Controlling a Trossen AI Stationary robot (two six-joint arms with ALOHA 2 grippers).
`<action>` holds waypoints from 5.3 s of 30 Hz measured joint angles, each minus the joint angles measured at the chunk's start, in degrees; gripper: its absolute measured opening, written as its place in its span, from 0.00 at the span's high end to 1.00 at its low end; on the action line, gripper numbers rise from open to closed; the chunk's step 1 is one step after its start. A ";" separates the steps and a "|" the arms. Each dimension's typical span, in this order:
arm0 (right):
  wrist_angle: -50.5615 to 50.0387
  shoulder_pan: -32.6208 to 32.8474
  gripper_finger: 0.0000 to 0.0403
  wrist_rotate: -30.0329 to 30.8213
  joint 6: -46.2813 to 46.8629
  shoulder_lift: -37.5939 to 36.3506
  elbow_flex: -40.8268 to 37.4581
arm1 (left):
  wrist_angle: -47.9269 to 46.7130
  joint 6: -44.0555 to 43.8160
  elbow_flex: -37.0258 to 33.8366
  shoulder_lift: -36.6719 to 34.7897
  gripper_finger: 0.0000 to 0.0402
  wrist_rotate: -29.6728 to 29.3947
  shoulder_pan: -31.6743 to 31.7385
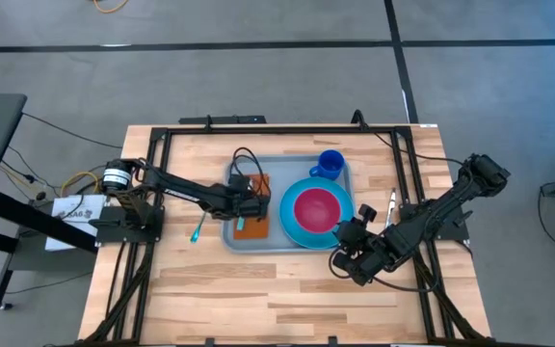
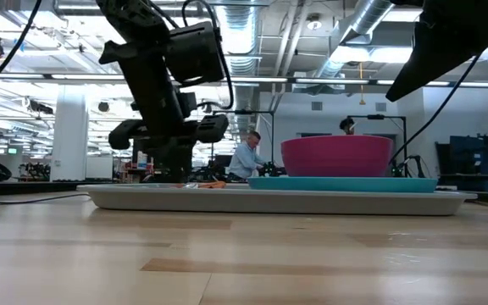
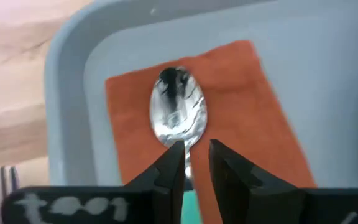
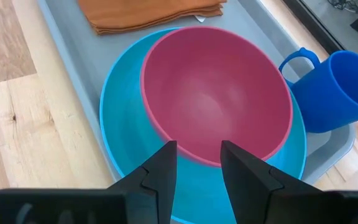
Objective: Set up tray
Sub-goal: Put the white patterned knife on the brown table napkin to the left of the blue plate
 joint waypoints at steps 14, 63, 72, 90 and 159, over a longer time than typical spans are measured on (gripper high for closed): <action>-1.20 2.64 0.71 -1.39 3.56 0.00 0.00 | -21.32 23.97 16.00 -2.03 0.88 -0.18 -0.02; -24.52 -3.96 0.49 -31.49 75.82 2.38 -13.76 | -61.03 36.44 28.14 -12.74 0.85 -19.64 4.54; -15.61 -4.59 0.49 -31.07 79.62 14.31 -17.17 | -61.42 36.47 28.14 -12.74 0.85 -20.70 4.52; -12.96 -3.78 0.87 -27.89 81.98 18.60 -16.98 | -61.83 36.64 28.14 -12.72 0.85 -17.01 4.50; -28.01 16.90 0.63 -29.14 64.20 15.23 -5.77 | -61.80 35.13 28.16 -12.70 0.85 -8.56 2.43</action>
